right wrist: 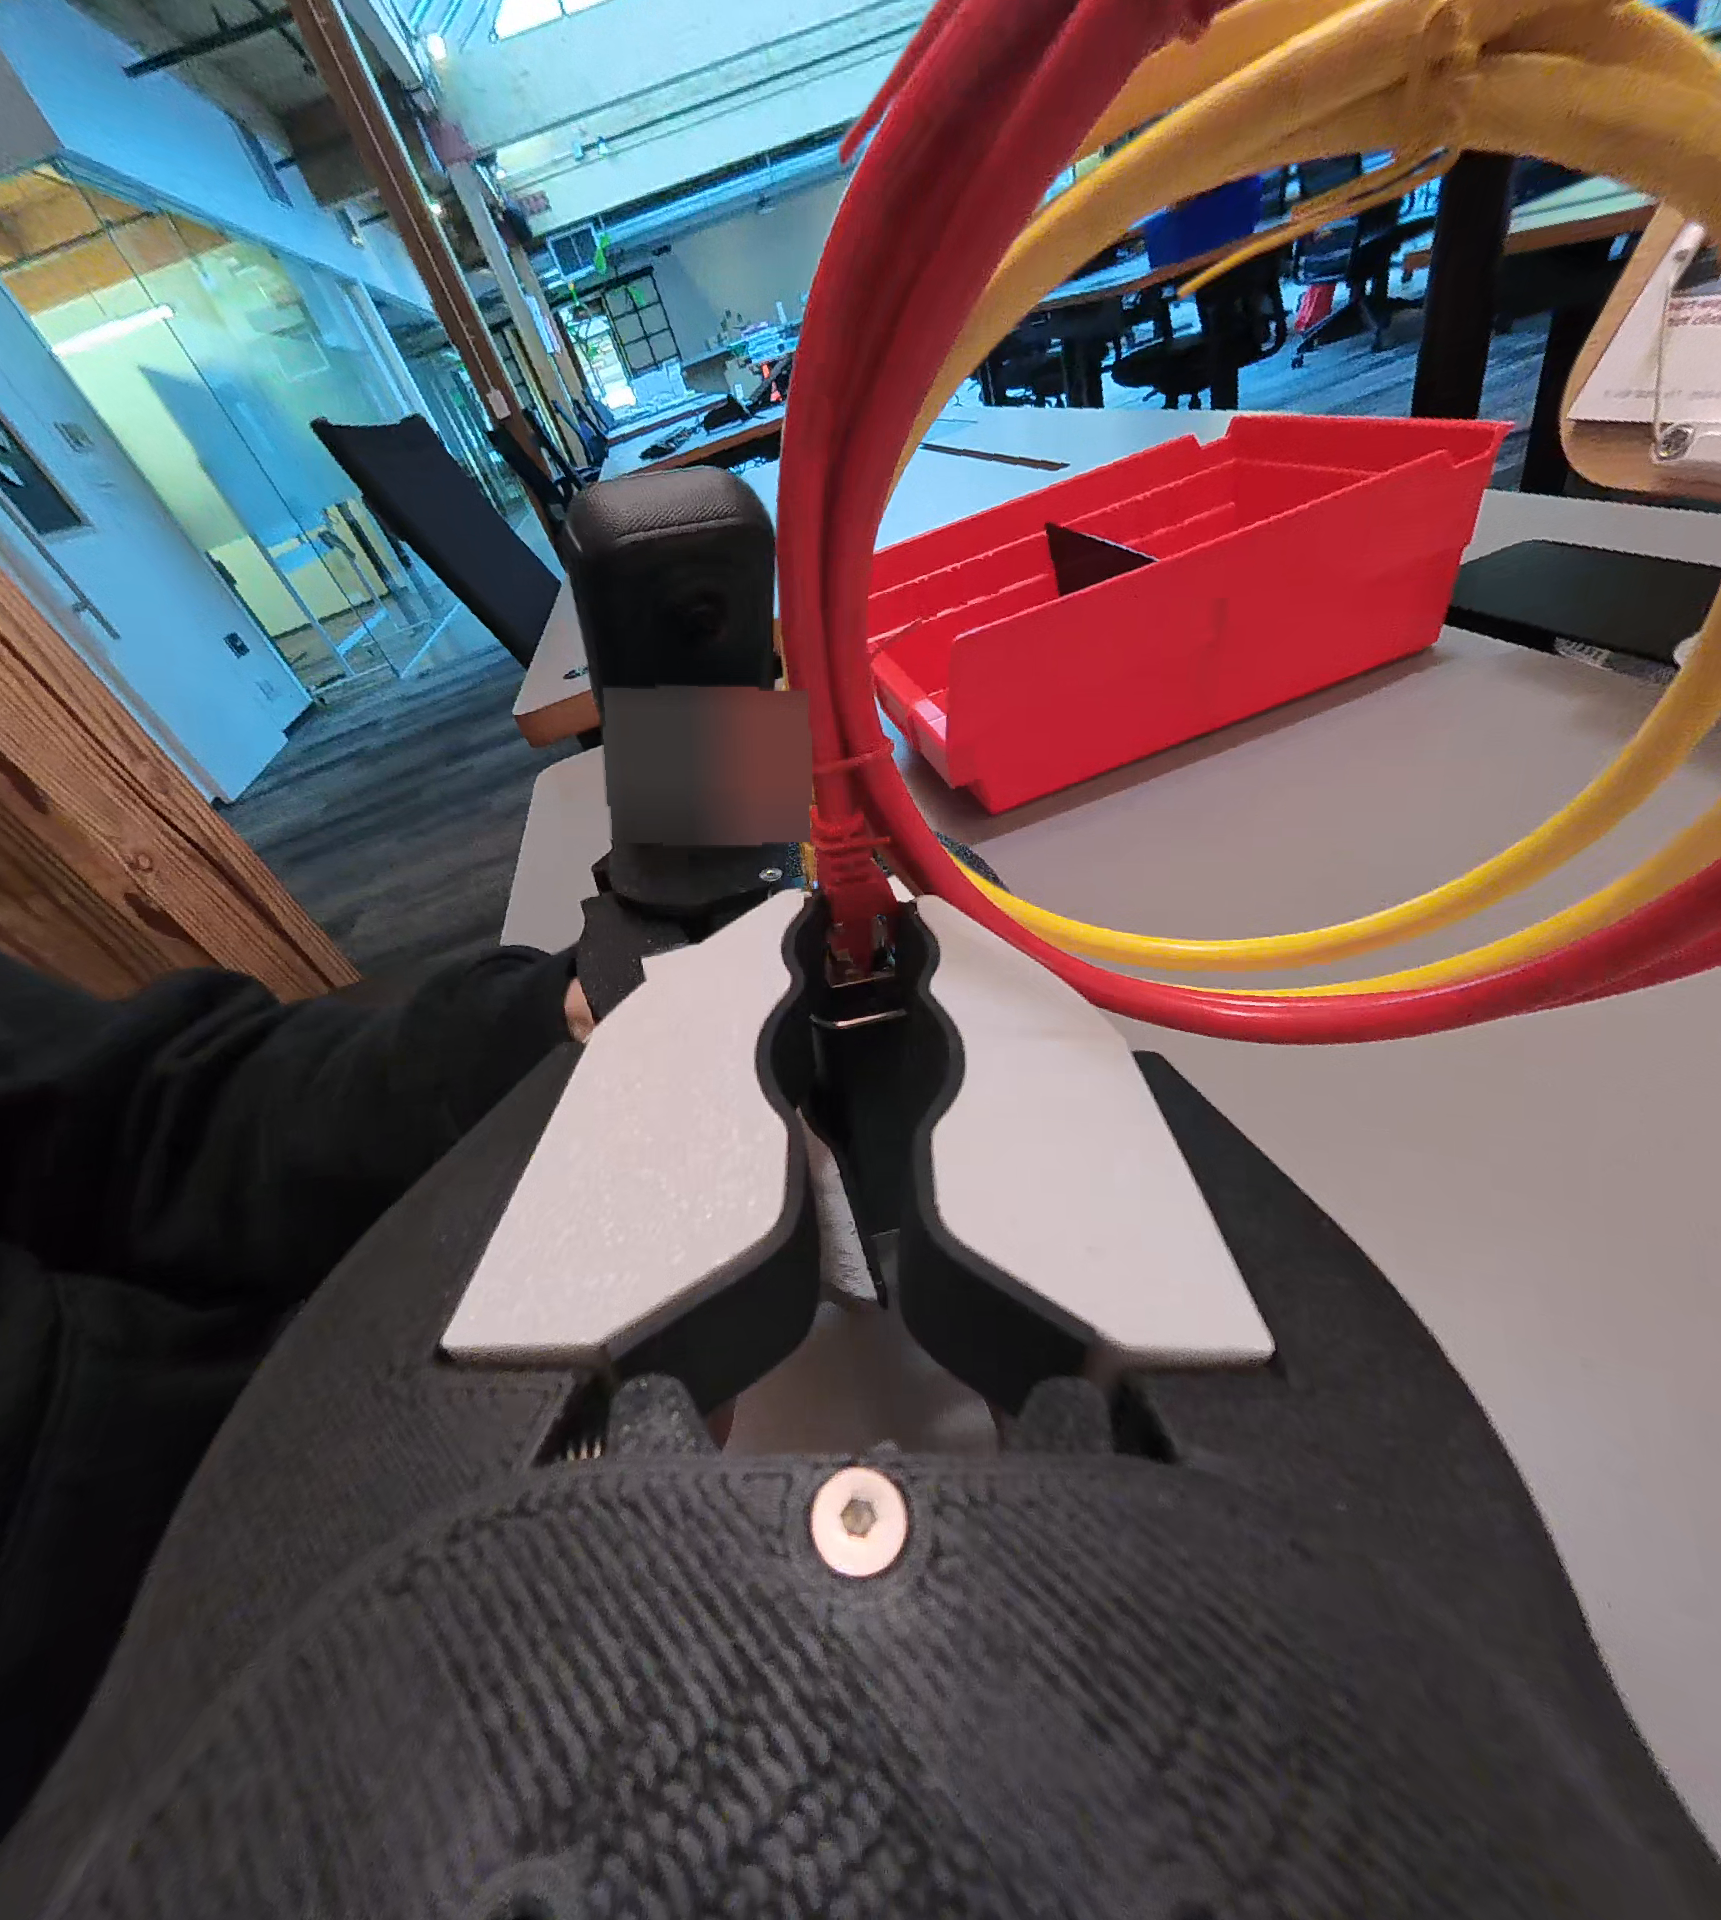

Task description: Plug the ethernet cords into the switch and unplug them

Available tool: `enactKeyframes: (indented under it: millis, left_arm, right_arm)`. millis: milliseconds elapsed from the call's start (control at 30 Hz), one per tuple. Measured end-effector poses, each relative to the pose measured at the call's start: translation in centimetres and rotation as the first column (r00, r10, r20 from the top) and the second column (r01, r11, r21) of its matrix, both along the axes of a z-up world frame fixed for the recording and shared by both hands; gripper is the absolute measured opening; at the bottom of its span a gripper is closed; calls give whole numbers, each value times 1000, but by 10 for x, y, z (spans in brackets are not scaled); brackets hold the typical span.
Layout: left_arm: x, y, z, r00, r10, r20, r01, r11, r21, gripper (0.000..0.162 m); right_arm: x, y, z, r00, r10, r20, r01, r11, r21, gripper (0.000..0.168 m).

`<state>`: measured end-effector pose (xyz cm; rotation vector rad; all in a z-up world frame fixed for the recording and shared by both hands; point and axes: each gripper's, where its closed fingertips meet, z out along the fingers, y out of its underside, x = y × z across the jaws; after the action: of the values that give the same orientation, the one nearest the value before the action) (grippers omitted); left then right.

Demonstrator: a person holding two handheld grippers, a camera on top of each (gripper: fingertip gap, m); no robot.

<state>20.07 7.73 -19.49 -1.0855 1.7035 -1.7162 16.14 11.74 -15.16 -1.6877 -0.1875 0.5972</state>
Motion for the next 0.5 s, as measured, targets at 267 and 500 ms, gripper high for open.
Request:
enactKeyframes:
  millis: [267, 500]
  left_arm:
    - [-1, -3, -1, 1000, 4, 5, -5, 998, 66, 47]
    - [-2, -1, 0, 1000, 23, 7, -24, 994, 110, 46]
  right_arm:
    - [-4, -3, 4, 998, 29, 48, -30, 999, 19, 14]
    - [-6, -4, 7, 999, 33, 22, -33, 999, 24, 14]
